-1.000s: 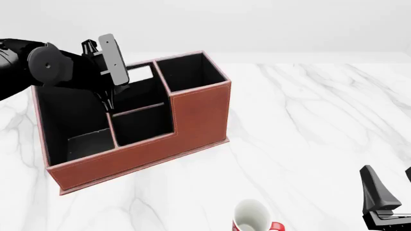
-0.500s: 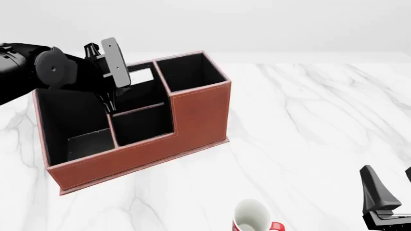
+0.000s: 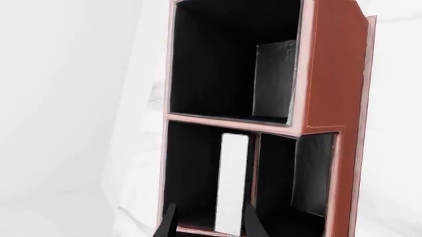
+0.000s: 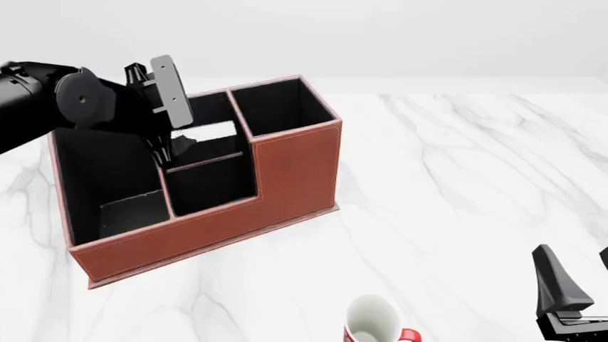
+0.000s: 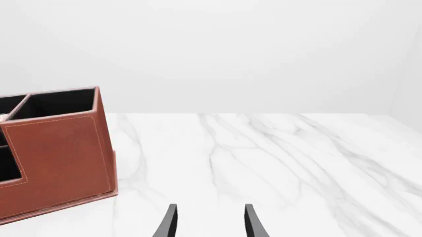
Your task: Pick up the book and place it in the front compartment of the caddy.
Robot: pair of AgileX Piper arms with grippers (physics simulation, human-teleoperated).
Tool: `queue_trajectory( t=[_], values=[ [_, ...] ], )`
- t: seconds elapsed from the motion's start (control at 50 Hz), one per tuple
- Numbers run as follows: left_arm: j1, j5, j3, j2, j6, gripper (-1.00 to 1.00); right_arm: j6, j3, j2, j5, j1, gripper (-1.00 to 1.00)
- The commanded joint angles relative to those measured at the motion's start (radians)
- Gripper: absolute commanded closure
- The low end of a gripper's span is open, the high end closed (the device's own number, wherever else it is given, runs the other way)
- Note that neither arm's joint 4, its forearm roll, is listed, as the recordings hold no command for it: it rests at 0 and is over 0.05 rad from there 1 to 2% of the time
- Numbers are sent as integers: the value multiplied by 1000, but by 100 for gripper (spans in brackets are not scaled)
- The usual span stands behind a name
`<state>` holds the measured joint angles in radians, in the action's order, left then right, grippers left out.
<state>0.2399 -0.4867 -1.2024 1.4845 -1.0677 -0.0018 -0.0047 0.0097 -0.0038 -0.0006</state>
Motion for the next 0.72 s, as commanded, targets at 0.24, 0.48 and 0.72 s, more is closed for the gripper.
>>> queue_trajectory(
  t=[0.24,0.48,0.72],
  values=[
    [-3,-5,3,-21,-7,-100,0,0,-3,3,0,-100],
    [13,-24,42,-78,4,-100,1,0,-3,3,0,-100],
    [28,-29,152,-199,10,-100,1,0,0,-1,-2,-100]
  ],
)
